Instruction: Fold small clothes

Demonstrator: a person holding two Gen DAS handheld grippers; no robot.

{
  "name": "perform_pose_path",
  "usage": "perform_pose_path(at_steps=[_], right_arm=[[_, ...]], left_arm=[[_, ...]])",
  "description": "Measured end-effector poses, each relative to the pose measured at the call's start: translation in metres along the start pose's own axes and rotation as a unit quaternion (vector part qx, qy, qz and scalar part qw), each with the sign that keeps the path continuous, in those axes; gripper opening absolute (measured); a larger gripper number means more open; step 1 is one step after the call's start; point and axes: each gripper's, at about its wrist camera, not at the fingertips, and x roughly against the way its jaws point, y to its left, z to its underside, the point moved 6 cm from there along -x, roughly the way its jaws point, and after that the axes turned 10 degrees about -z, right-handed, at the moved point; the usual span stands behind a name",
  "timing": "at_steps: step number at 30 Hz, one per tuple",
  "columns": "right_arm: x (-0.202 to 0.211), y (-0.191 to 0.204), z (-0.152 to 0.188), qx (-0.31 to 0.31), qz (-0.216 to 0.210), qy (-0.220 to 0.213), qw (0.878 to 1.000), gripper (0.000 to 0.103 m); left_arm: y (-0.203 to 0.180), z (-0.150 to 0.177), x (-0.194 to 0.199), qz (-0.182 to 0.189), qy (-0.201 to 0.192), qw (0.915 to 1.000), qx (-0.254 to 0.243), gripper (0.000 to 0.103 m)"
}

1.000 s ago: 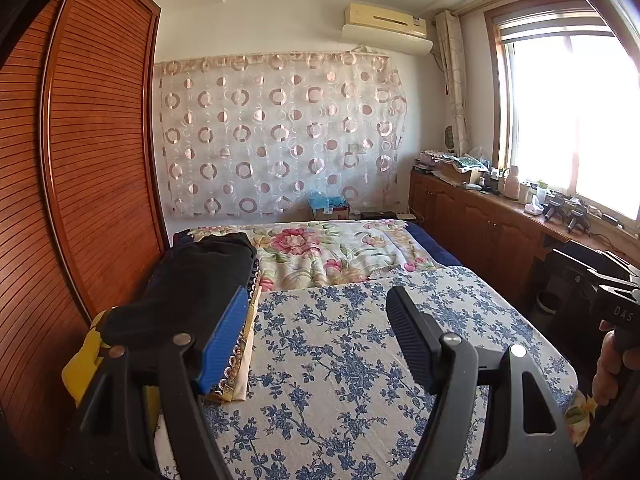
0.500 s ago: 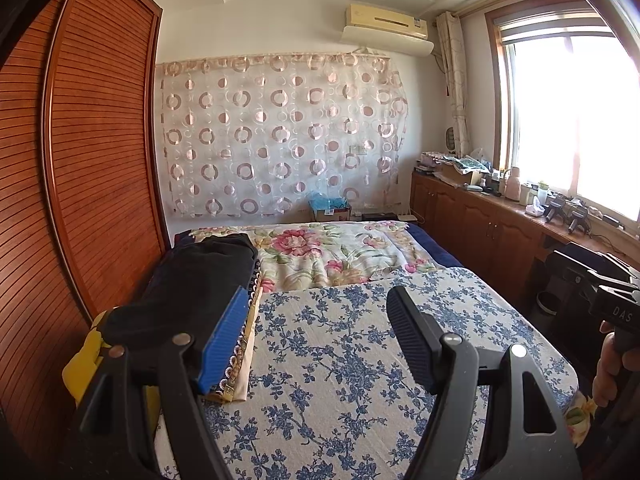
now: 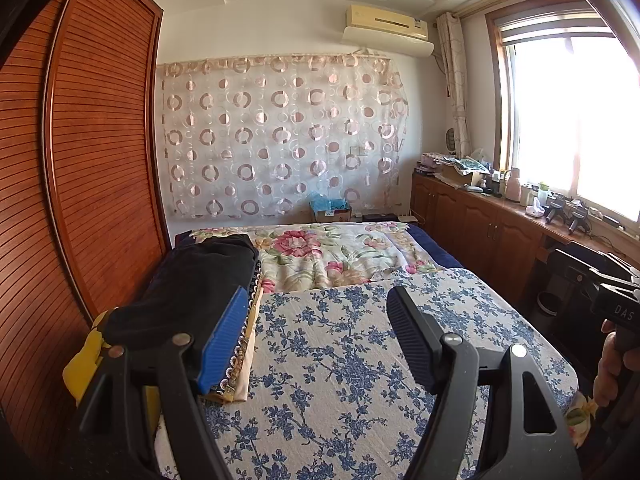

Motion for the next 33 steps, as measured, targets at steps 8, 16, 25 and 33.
perform_pose_path(at_steps=[8, 16, 25, 33], right_arm=[[0.0, -0.0004, 0.0004, 0.0, 0.0, 0.0, 1.0, 0.082], [-0.0003, -0.0002, 0.0008, 0.0, 0.0, -0.001, 1.0, 0.082], [-0.0007, 0.0001, 0.0012, 0.0, 0.0, -0.001, 1.0, 0.082], [-0.0012, 0.0002, 0.0018, -0.001, 0.0, -0.001, 1.0, 0.082]], left_arm=[[0.0006, -0.0017, -0.0005, 0.001, 0.0, 1.0, 0.001, 0.072], [0.0011, -0.0023, -0.0008, 0.001, 0.0, 1.0, 0.001, 0.073], [0.0008, -0.0014, -0.0011, 0.001, 0.0, 1.0, 0.001, 0.073], [0.001, -0.0024, -0.0007, 0.001, -0.001, 1.0, 0.0, 0.073]])
